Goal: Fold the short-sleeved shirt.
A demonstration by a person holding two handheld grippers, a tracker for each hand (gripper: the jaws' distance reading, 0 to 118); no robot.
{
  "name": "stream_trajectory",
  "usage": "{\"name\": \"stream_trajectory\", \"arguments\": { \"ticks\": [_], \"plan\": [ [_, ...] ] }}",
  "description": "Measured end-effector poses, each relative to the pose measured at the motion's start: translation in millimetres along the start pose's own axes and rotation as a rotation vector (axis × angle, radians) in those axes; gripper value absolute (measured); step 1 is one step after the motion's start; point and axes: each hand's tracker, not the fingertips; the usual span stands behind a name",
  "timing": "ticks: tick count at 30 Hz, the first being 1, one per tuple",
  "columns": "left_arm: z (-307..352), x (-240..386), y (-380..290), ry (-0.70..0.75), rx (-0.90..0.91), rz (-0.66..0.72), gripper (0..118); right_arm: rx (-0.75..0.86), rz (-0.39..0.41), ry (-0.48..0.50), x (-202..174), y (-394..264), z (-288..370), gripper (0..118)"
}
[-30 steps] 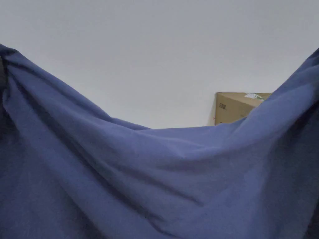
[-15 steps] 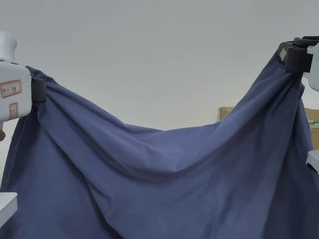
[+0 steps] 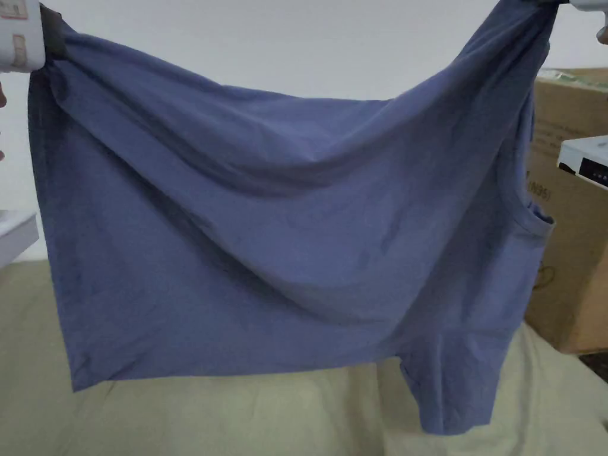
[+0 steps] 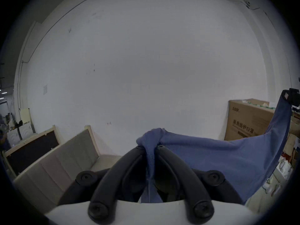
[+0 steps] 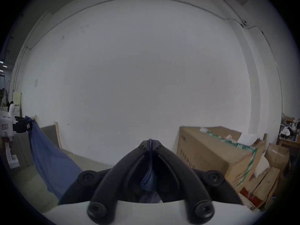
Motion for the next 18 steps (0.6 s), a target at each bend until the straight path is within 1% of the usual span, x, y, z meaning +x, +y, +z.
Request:
{"name": "stream_trajectory", "arguments": {
  "ticks": [3, 6, 7, 10, 11, 12, 14, 15, 16, 18],
  "plan": [
    [-36.8, 2.4, -49.5, 0.011, -0.057, 0.007, 5, -0.087, 0.022, 0.001, -6.5, -51.9, -24.4, 1],
    [-57.9, 5.4, -107.9, 0.023, -0.135, -0.003, 5, -0.182, -0.007, 0.02, -10.1, -114.0, -38.7, 1],
    [-63.1, 5.6, -131.4, 0.017, -0.178, 0.015, 5, -0.219, -0.019, 0.032, -12.0, -138.5, -39.6, 1],
    [-63.2, 4.1, -191.3, 0.002, -0.286, 0.043, 5, -0.314, -0.033, 0.054, -19.5, -202.9, -29.2, 1],
    [-61.1, 3.0, -208.7, -0.004, -0.315, 0.052, 5, -0.35, -0.026, 0.061, -22.7, -224.4, -22.5, 1],
    [-44.9, 4.0, -222.6, -0.011, -0.334, 0.062, 5, -0.378, -0.016, 0.062, -25.2, -242.2, -14.8, 1],
    [-24.7, 3.4, -252.9, -0.02, -0.365, 0.043, 5, -0.451, -0.018, 0.081, -29.5, -281.3, 8.5, 1],
    [-15.3, 3.5, -264.2, -0.031, -0.394, 0.013, 5, -0.472, -0.039, 0.078, -29.9, -296.6, 20.9, 1],
    [7.4, 5.0, -277.5, -0.042, -0.415, -0.009, 5, -0.502, -0.051, 0.091, -29.2, -312.5, 37.0, 1],
    [36.2, 2.9, -298.1, -0.068, -0.457, -0.027, 5, -0.531, -0.078, 0.076, -29.4, -336.4, 69.9, 1]
  ]
}}
